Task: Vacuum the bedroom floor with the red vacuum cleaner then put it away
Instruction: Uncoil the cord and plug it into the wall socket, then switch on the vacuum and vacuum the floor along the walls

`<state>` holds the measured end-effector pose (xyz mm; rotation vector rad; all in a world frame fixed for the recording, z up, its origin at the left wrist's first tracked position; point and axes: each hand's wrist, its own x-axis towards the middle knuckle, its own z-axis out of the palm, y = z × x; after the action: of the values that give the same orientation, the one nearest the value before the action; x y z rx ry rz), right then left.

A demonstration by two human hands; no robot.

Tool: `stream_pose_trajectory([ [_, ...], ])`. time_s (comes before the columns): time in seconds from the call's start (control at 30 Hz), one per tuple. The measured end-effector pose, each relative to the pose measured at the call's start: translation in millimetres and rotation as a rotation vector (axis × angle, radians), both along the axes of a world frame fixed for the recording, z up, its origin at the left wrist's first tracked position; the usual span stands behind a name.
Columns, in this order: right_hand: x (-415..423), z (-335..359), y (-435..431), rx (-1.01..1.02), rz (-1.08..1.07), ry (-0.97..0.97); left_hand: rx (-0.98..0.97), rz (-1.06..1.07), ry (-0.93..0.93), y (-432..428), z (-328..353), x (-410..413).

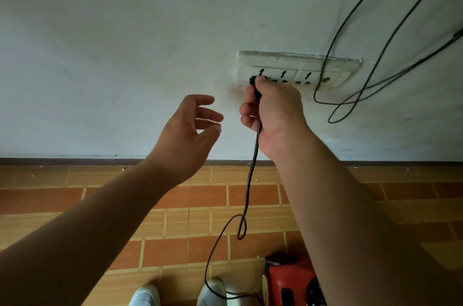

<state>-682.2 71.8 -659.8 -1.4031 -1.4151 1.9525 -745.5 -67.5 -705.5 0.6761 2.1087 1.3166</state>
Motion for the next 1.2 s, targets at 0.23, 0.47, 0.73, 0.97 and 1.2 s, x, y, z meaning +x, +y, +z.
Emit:
stream_pose_trajectory([
  [0.23, 14.5, 3.9, 2.2, 0.047, 0.175, -0.07, -0.016, -0.037, -0.014, -8.8, 2.5, 17.2],
  [0.47, 70.5, -19.2, -9.0, 0.065, 0.141, -0.208, -0.069, -0.028, -0.084, -41.0, -20.8, 42.8],
  [0.73, 232.8, -81.7, -67.5, -0.201, -0.28, -0.402, -0.199, -0.16, -0.253, -101.6, -66.8, 131.4],
  [0.97, 370.5, -99.6, -145.6, -0.436, -0.582, -0.548, -0.352, -0.376, -0.381, -134.2, -77.6, 212.5],
  [1.2, 442.9, -117.8, -179.0, -0.545, -0.722, -0.518, -0.423, -0.533, -0.304, -117.0, -87.0, 254.2],
])
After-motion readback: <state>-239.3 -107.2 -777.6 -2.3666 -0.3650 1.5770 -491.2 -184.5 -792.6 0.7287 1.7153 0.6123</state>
